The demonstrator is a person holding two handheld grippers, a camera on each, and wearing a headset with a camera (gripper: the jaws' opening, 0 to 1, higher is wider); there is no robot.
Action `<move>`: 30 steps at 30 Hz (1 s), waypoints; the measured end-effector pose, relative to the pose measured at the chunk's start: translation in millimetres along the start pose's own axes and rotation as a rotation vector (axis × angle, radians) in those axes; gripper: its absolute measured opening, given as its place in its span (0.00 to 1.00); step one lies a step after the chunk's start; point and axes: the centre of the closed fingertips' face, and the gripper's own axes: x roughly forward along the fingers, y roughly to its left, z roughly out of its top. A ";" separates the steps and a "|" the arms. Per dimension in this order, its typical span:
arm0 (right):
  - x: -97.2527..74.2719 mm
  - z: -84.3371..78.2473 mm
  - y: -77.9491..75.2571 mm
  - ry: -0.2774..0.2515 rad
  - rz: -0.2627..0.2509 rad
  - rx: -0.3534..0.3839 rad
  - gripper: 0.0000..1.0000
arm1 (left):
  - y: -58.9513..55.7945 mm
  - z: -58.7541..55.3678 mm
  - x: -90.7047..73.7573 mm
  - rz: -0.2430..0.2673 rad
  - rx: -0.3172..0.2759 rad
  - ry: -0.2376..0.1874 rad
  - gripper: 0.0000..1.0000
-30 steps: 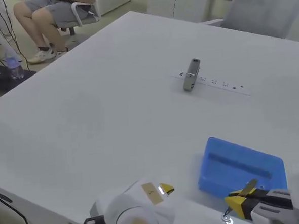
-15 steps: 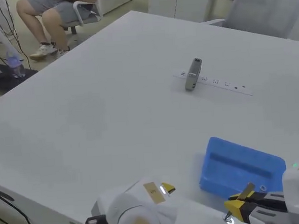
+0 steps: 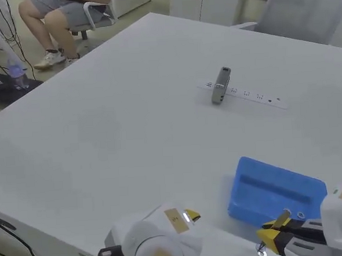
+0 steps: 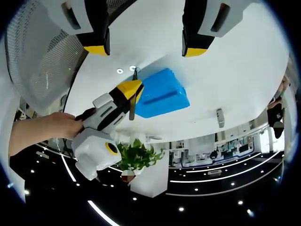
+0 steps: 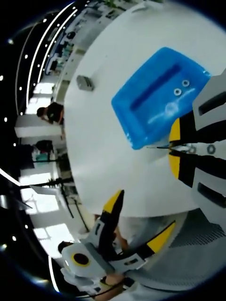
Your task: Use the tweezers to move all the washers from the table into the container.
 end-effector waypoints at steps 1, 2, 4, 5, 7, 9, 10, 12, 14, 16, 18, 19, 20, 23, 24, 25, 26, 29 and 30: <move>0.0 -0.5 0.1 -0.001 0.003 0.003 0.04 | 0.0 -0.1 0.1 -0.001 0.000 0.001 0.62; 0.0 -0.1 0.8 -0.007 0.008 0.011 0.04 | -0.2 -0.2 0.2 -0.002 0.000 0.001 0.62; 0.4 -1.1 1.1 -0.005 0.014 0.023 0.04 | -0.3 -0.3 0.2 -0.002 0.003 0.001 0.62; 0.8 -2.6 1.9 0.001 0.012 0.014 0.04 | -0.4 -0.4 0.2 -0.003 0.003 0.002 0.62; 0.6 -1.9 1.7 -0.004 0.011 0.015 0.04 | -0.6 -0.6 0.1 -0.003 0.003 0.003 0.62; 0.8 -1.7 1.6 -0.007 0.010 0.015 0.04 | -0.6 -0.9 0.3 -0.004 0.004 0.004 0.61; 0.8 -1.5 2.0 -0.009 0.011 0.010 0.03 | -0.8 -1.0 0.3 -0.004 0.005 0.006 0.61; 0.3 -1.6 2.6 -0.007 0.009 0.003 0.03 | -1.0 -1.2 0.2 -0.005 0.007 0.007 0.61; -0.7 -1.4 3.6 -0.006 0.006 -0.005 0.03 | -1.4 -1.5 0.3 -0.006 0.009 0.009 0.61; -4.1 1.7 2.9 -0.024 0.006 0.008 0.03 | -1.7 -1.4 0.4 -0.008 0.009 0.009 0.61; -7.4 5.8 3.6 -0.044 0.013 0.032 0.03 | -1.9 -1.3 0.5 -0.009 0.007 0.008 0.61; -10.5 9.4 3.4 -0.060 0.016 0.052 0.03 | -1.7 -1.4 0.6 -0.008 0.008 0.008 0.61; -12.6 12.5 3.7 -0.073 0.020 0.064 0.03 | -1.6 -1.5 0.7 -0.008 0.008 0.008 0.61; -21.6 22.2 3.9 -0.104 0.030 0.086 0.03 | -2.1 -1.5 1.2 -0.011 0.009 0.008 0.61; -23.9 24.9 3.6 -0.112 0.029 0.086 0.03 | -2.4 -1.5 1.2 -0.013 0.009 0.008 0.61; -25.6 26.7 2.5 -0.116 0.027 0.085 0.03 | -2.5 -1.6 1.3 -0.014 0.009 0.008 0.61; -28.5 30.4 1.5 -0.125 0.025 0.083 0.03 | -2.5 -1.5 1.2 -0.013 0.011 0.008 0.61; -37.6 43.2 1.0 -0.155 0.024 0.087 0.03 | -2.4 -1.2 1.0 -0.013 0.008 0.007 0.61; -40.8 48.3 -0.1 -0.170 0.023 0.096 0.03 | -2.2 -1.0 1.0 -0.012 0.009 0.006 0.61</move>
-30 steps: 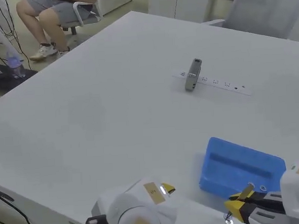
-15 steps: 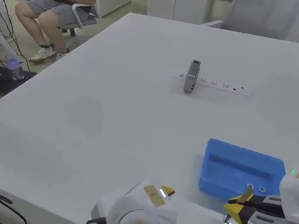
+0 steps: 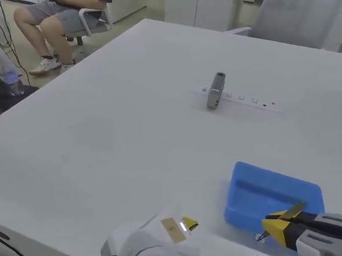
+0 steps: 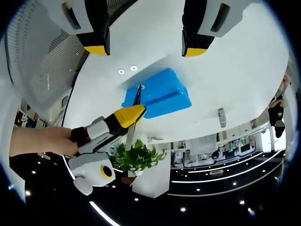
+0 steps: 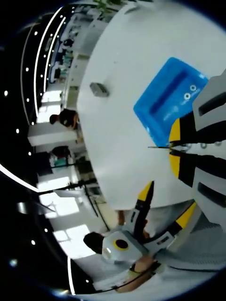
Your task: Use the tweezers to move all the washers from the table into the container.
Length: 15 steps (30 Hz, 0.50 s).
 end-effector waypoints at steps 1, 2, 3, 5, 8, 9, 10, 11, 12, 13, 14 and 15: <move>-0.8 1.6 0.2 -0.003 0.000 0.001 0.03 | 0.1 0.2 0.0 0.000 0.000 -0.001 0.61; -3.1 7.1 -0.4 -0.019 0.001 0.010 0.03 | 0.2 0.3 -0.2 0.001 -0.001 -0.002 0.61; -5.5 12.3 -1.5 -0.034 0.000 0.019 0.03 | 0.3 0.5 -0.3 0.002 -0.002 -0.003 0.61; -7.8 17.6 -3.0 -0.048 -0.003 0.028 0.03 | 0.5 0.9 -0.5 0.003 -0.003 -0.005 0.61; -11.0 24.0 -9.2 -0.062 -0.013 0.035 0.03 | 1.1 0.9 -0.4 0.005 -0.003 -0.006 0.62; -11.5 24.9 -11.4 -0.064 -0.016 0.035 0.03 | 1.3 1.0 -0.4 0.006 -0.003 -0.007 0.62; -12.0 25.7 -13.6 -0.064 -0.019 0.034 0.03 | 1.5 1.1 -0.5 0.007 -0.003 -0.008 0.62; -12.6 26.8 -18.0 -0.066 -0.025 0.034 0.03 | 1.6 1.2 -0.5 0.008 -0.004 -0.008 0.62; -12.8 27.1 -20.8 -0.066 -0.029 0.035 0.03 | 1.7 1.2 -0.5 0.008 -0.005 -0.009 0.62; -12.9 26.5 -26.1 -0.061 -0.037 0.035 0.03 | 1.9 1.2 -0.4 0.008 -0.005 -0.010 0.62; -13.0 26.2 -27.9 -0.059 -0.041 0.036 0.03 | 1.9 1.2 -0.4 0.008 -0.005 -0.010 0.62; -12.6 24.6 -36.2 -0.051 -0.055 0.032 0.03 | 1.9 1.3 -0.3 0.008 -0.003 -0.010 0.62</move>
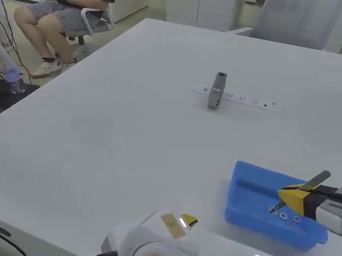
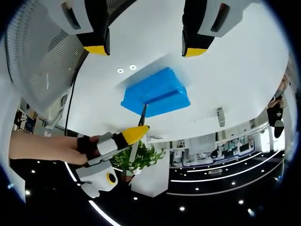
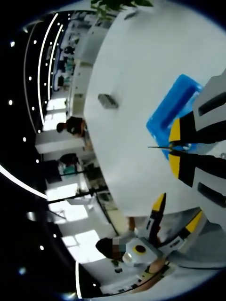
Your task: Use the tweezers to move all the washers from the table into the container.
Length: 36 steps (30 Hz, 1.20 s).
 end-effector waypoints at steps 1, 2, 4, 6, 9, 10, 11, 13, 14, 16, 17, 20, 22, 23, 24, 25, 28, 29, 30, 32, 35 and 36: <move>0.7 -0.8 -3.7 0.004 -0.006 0.001 0.03 | 0.0 0.2 -0.3 0.001 0.001 0.000 0.62; 1.6 -1.7 -8.3 0.009 -0.013 0.004 0.03 | 0.0 0.2 -0.4 0.001 0.000 0.000 0.62; 3.7 -3.6 -17.0 0.020 -0.029 0.006 0.03 | 0.3 0.2 -0.5 0.002 -0.004 0.000 0.62; 6.0 -6.0 -23.7 0.034 -0.041 0.012 0.03 | 0.3 0.4 -0.7 0.003 -0.004 0.000 0.62; 10.9 -9.7 -35.3 0.051 -0.056 0.018 0.03 | 0.3 0.3 -0.5 0.002 -0.004 0.000 0.62; 13.1 -10.7 -38.3 0.054 -0.061 0.022 0.03 | 0.4 0.2 -0.3 0.003 -0.004 0.000 0.62; 14.9 -11.5 -39.9 0.057 -0.061 0.026 0.03 | 0.5 0.1 -0.4 0.003 -0.004 0.001 0.62; 19.7 -13.5 -42.9 0.062 -0.061 0.036 0.03 | 0.3 0.1 -0.2 0.001 -0.004 0.001 0.62; 21.8 -14.4 -42.8 0.066 -0.061 0.040 0.03 | 0.5 0.0 -0.1 0.002 -0.005 0.002 0.62; 26.9 -16.6 -43.1 0.076 -0.060 0.040 0.03 | 0.5 -0.1 0.1 0.001 -0.007 0.001 0.62; 30.4 -18.6 -44.2 0.083 -0.060 0.043 0.03 | 0.4 -0.1 0.0 0.001 -0.007 0.002 0.62; 38.2 -23.7 -45.2 0.098 -0.058 0.050 0.03 | -1.2 0.9 0.0 -0.007 -0.012 -0.004 0.62; 43.8 -27.8 -44.1 0.109 -0.055 0.053 0.03 | -1.3 0.5 0.3 -0.008 -0.011 -0.003 0.62; 46.2 -29.6 -44.0 0.115 -0.055 0.052 0.03 | -1.0 -0.1 0.2 -0.006 -0.008 0.001 0.62; 49.1 -32.7 -45.4 0.125 -0.053 0.055 0.03 | -1.1 -0.2 0.3 -0.007 -0.009 0.001 0.62; 50.6 -33.6 -45.2 0.126 -0.053 0.054 0.03 | -1.2 0.1 0.4 -0.007 -0.011 -0.001 0.62; 55.2 -37.6 -47.6 0.132 -0.056 0.056 0.03 | -0.8 -0.1 0.2 -0.006 -0.014 0.000 0.62; 56.5 -39.0 -48.0 0.136 -0.058 0.056 0.03 | -0.7 -0.1 0.4 -0.006 -0.013 -0.001 0.62; 57.2 -40.0 -48.1 0.138 -0.060 0.057 0.03 | -0.7 -0.2 0.5 -0.007 -0.013 -0.001 0.62; 57.8 -41.8 -46.7 0.142 -0.060 0.057 0.03 | -0.8 -0.3 0.7 -0.008 -0.012 0.000 0.62; 57.7 -45.1 -47.4 0.150 -0.069 0.051 0.03 | -0.5 -0.4 1.0 -0.007 -0.012 -0.001 0.62; 57.8 -45.9 -48.6 0.151 -0.070 0.051 0.03 | -0.3 -0.3 0.9 -0.007 -0.012 -0.001 0.62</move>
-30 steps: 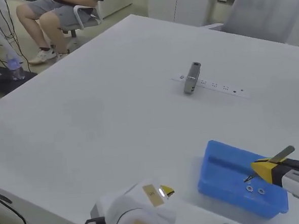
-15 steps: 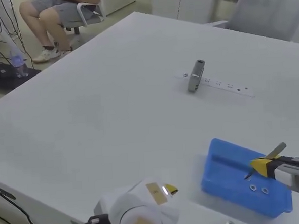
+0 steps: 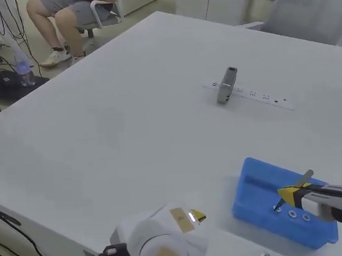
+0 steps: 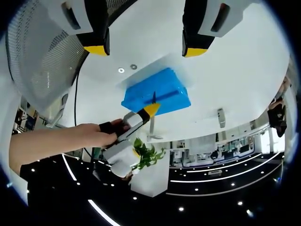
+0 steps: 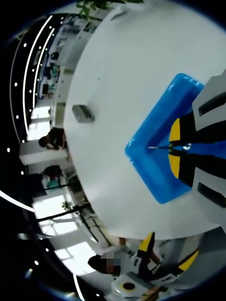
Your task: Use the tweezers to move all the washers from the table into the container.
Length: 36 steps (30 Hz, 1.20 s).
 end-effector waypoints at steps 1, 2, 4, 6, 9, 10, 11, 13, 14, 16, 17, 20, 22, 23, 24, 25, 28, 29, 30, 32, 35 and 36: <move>0.2 -0.9 -0.6 0.002 -0.003 -0.002 0.03 | -0.1 0.2 -0.1 0.000 -0.001 -0.001 0.62; 0.2 -1.6 -0.9 0.003 -0.004 -0.005 0.03 | -0.1 0.3 -0.1 0.000 -0.002 -0.002 0.62; 0.8 -3.2 -3.8 0.007 -0.005 -0.013 0.03 | -0.1 0.1 -0.2 0.000 0.001 0.000 0.62; 0.9 -3.9 -4.5 0.007 -0.005 -0.017 0.03 | -0.4 0.3 -0.2 0.000 0.001 -0.001 0.62; 1.3 -5.3 -6.0 0.009 -0.010 -0.033 0.03 | -0.8 0.6 -0.7 0.000 0.001 -0.001 0.62; 0.3 -5.4 -6.3 0.010 -0.014 -0.038 0.03 | -0.9 0.7 -0.7 0.000 0.002 -0.001 0.62; -0.5 -5.3 -6.0 0.011 -0.017 -0.041 0.03 | -0.8 0.7 -0.6 0.000 0.002 -0.001 0.62; -2.2 -4.4 -6.2 0.007 -0.019 -0.046 0.04 | -1.0 0.8 -0.7 0.000 0.001 -0.002 0.62; -2.8 -3.9 -6.6 0.005 -0.021 -0.047 0.04 | -1.1 0.9 -0.8 0.000 0.001 -0.002 0.62; -5.0 -1.0 -7.7 -0.008 -0.025 -0.054 0.04 | -1.2 1.0 -1.0 0.000 0.002 -0.002 0.62; -7.0 1.9 -6.6 -0.015 -0.022 -0.055 0.04 | -1.3 0.9 -1.1 0.000 0.002 -0.001 0.62; -11.3 7.0 -3.9 -0.029 -0.017 -0.061 0.04 | -1.6 1.0 -1.0 -0.002 0.002 -0.001 0.62; -15.2 10.3 -0.4 -0.039 -0.014 -0.071 0.04 | -1.9 0.7 -0.8 -0.004 0.003 0.001 0.62; -16.3 11.3 0.6 -0.044 -0.011 -0.074 0.04 | -2.1 0.7 -0.8 -0.004 0.004 0.001 0.62; -16.4 11.7 0.8 -0.048 -0.010 -0.077 0.04 | -2.2 0.6 -0.7 -0.005 0.006 0.002 0.62; -17.6 12.4 1.7 -0.052 -0.008 -0.081 0.04 | -2.4 0.3 -0.6 -0.006 0.006 0.003 0.62; -25.2 14.3 6.7 -0.062 -0.004 -0.090 0.04 | -2.6 -0.3 -0.3 -0.009 0.006 0.005 0.62; -26.9 15.0 7.5 -0.064 -0.001 -0.091 0.04 | -2.6 -0.3 -0.3 -0.009 0.006 0.005 0.62; -30.0 15.4 10.8 -0.065 -0.001 -0.091 0.04 | -2.7 0.0 -0.3 -0.009 0.005 0.004 0.62; -34.8 18.6 13.9 -0.077 0.004 -0.095 0.04 | -2.8 -0.1 -0.3 -0.010 0.005 0.004 0.62; -40.9 20.4 22.1 -0.089 0.019 -0.102 0.04 | -2.9 -0.6 0.4 -0.012 0.008 0.005 0.62; -41.8 20.5 23.7 -0.089 0.025 -0.105 0.04 | -2.9 -0.8 0.5 -0.012 0.008 0.006 0.62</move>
